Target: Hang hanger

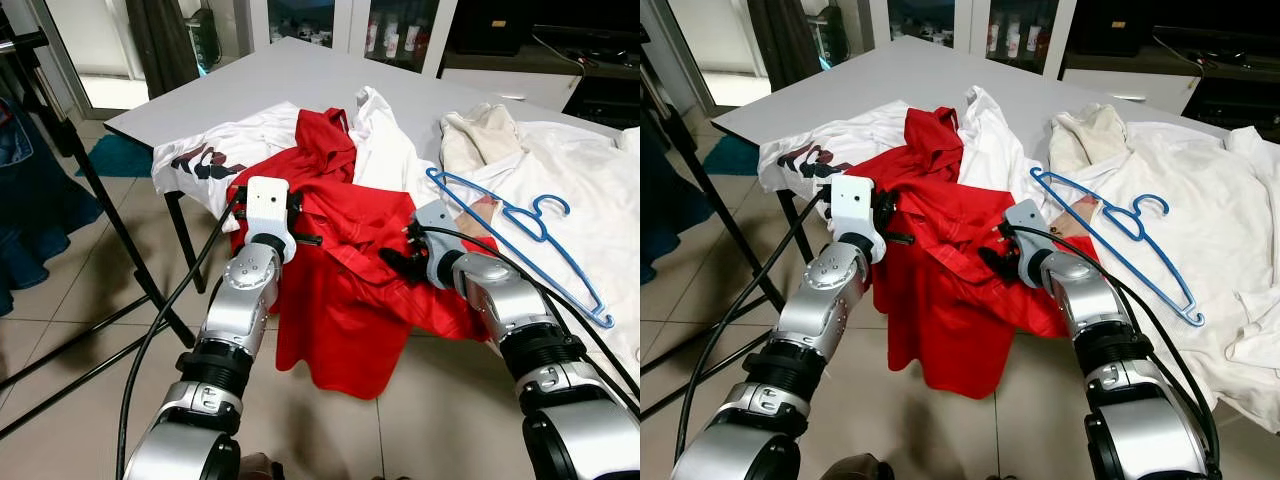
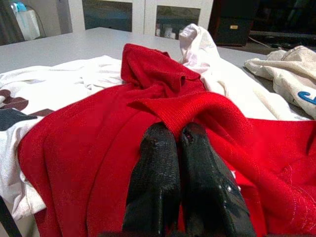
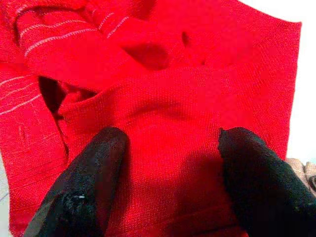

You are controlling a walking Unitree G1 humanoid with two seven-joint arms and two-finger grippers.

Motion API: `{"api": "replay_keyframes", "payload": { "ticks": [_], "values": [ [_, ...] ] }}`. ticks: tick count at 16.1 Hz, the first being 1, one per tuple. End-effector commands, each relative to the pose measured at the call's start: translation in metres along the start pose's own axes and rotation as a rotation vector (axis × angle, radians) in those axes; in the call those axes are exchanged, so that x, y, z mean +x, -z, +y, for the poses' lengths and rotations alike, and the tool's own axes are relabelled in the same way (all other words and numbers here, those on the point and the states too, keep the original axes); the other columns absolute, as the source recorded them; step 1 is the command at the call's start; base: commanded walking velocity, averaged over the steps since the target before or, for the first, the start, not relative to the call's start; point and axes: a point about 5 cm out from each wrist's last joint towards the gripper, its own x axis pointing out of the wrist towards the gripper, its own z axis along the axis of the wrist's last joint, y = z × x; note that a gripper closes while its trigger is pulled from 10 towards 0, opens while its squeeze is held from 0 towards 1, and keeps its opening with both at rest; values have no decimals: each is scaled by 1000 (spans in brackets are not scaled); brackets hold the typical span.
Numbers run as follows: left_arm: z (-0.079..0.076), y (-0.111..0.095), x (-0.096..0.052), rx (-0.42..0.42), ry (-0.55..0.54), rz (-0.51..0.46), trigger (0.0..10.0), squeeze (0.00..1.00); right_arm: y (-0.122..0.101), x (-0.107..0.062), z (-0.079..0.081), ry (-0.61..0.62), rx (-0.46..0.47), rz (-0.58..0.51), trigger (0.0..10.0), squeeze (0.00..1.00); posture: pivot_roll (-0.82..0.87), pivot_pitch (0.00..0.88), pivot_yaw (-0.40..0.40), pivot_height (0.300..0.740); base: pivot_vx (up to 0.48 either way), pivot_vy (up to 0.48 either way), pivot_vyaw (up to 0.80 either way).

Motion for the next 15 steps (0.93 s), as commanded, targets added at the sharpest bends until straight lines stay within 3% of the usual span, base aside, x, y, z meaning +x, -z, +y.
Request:
{"api": "replay_keyframes", "payload": {
  "ticks": [1, 3, 4, 5, 15],
  "values": [
    [-3, -8, 4, 7, 14, -26, 10000, 0, 7, -1, -5, 21, -3, 61, 10000, 0, 97, 0, -3, 740, 0, 0, 0],
    [-4, -9, 5, 7, 17, -27, 10000, 0, 12, 1, -1, -4, 35, 71, 10000, 0, 95, 0, -2, 740, 0, 0, 0],
    [-4, -10, 5, 7, 17, -28, 10000, 0, 12, 1, -1, 4, 49, 71, 2118, 0, 95, 0, -2, 740, 0, 0, 0],
    [-4, -10, 5, 6, 18, -28, 10000, 0, 13, 1, -1, 17, 50, 71, 0, 0, 94, 0, -1, 740, 0, 0, 0],
    [-5, -9, 5, 5, 20, -28, 10000, 0, -13, 1, -18, 196, 165, -79, 0, 0, 96, 0, 0, 740, 0, 0, 0]
  ]
}}
